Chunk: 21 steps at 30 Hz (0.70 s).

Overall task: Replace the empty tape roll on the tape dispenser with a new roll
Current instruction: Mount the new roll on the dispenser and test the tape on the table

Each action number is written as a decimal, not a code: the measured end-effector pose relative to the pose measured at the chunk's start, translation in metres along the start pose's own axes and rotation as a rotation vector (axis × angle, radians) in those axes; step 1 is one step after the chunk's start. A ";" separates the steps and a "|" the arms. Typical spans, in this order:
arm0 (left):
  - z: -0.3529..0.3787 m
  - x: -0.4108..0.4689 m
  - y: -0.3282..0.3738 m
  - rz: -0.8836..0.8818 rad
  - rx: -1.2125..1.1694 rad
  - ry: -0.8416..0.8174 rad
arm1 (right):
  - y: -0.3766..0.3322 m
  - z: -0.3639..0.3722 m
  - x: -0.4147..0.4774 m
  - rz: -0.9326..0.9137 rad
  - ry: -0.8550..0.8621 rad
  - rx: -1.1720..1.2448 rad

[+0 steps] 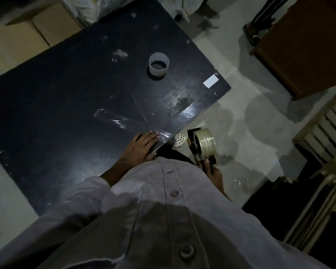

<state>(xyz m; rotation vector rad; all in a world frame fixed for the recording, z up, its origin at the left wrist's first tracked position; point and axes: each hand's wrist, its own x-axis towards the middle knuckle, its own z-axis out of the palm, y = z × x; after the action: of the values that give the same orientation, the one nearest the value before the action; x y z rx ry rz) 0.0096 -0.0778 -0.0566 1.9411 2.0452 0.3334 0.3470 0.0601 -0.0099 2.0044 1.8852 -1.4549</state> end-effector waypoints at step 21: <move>-0.025 -0.045 -0.121 -1.067 -0.295 0.534 | -0.159 0.025 0.087 -0.333 0.306 -0.280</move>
<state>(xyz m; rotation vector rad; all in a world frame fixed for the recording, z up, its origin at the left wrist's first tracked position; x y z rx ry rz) -0.1098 -0.1287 -0.0753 0.4322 2.7897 0.8518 0.1911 0.1542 0.0092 1.9352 2.4832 -0.8922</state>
